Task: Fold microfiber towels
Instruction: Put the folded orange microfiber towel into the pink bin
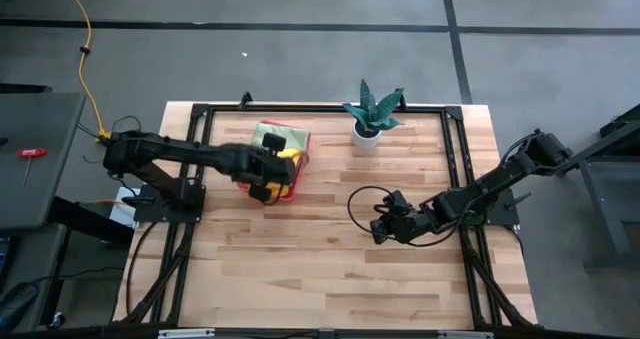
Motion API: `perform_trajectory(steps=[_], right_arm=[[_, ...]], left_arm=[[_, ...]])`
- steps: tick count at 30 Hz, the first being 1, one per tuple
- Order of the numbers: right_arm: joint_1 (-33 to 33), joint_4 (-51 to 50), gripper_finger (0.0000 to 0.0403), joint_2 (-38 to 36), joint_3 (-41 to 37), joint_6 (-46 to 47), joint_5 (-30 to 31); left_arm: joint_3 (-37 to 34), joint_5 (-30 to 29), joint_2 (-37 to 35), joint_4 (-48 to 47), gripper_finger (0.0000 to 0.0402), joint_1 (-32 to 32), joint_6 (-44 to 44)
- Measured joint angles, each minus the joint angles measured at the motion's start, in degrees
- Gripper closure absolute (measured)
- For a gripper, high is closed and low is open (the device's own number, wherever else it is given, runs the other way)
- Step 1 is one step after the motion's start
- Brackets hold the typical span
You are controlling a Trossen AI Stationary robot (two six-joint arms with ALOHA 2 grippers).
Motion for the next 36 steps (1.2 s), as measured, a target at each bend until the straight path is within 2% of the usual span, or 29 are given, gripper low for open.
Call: perform_trajectory(steps=[4,8,12,15,17,19,21,25,29,34,36], right_arm=[[0.0,0.0,0.0403,0.0,0.0,-0.2,0.0],[0.0,0.0,0.0403,0.0,0.0,-0.5,-0.4],[0.0,0.1,0.0403,0.0,0.0,-0.6,-0.4],[0.0,0.1,0.0403,0.0,0.0,-0.6,-0.4],[0.0,0.1,0.0403,0.0,0.0,-0.6,-0.5],[0.0,0.1,0.0403,0.0,0.0,-0.6,-0.6],[0.0,0.1,0.0403,0.0,0.0,-0.6,-1.0],[0.0,0.2,0.0403,0.0,0.0,-0.6,-1.3],[0.0,0.8,0.0403,0.0,0.0,-0.6,-1.4],[0.0,1.0,0.0403,0.0,0.0,-0.6,-1.4],[0.0,1.0,0.0403,0.0,0.0,-0.6,-1.4]], left_arm=[[-1.1,-6.9,0.0,-0.8,0.0401,-2.7,0.8],[0.9,-9.1,-4.9,-0.7,0.0401,-0.7,3.5],[3.6,-16.6,-9.0,2.1,0.0401,5.2,15.9],[5.7,-21.2,-11.1,9.4,0.0401,10.0,28.3],[6.6,-20.5,-11.3,13.6,0.0401,11.5,32.4],[6.4,-17.7,-10.4,12.1,0.0401,11.6,34.4],[5.4,-17.0,-8.2,10.5,0.0401,10.9,32.9],[1.8,-15.7,-4.0,8.2,0.0401,9.3,20.7],[-3.6,-13.9,-0.5,7.5,0.0401,6.7,12.1],[-5.7,-6.8,0.5,5.4,0.0401,2.6,0.4],[-6.3,-7.9,0.6,5.4,0.0401,1.2,-0.8]])
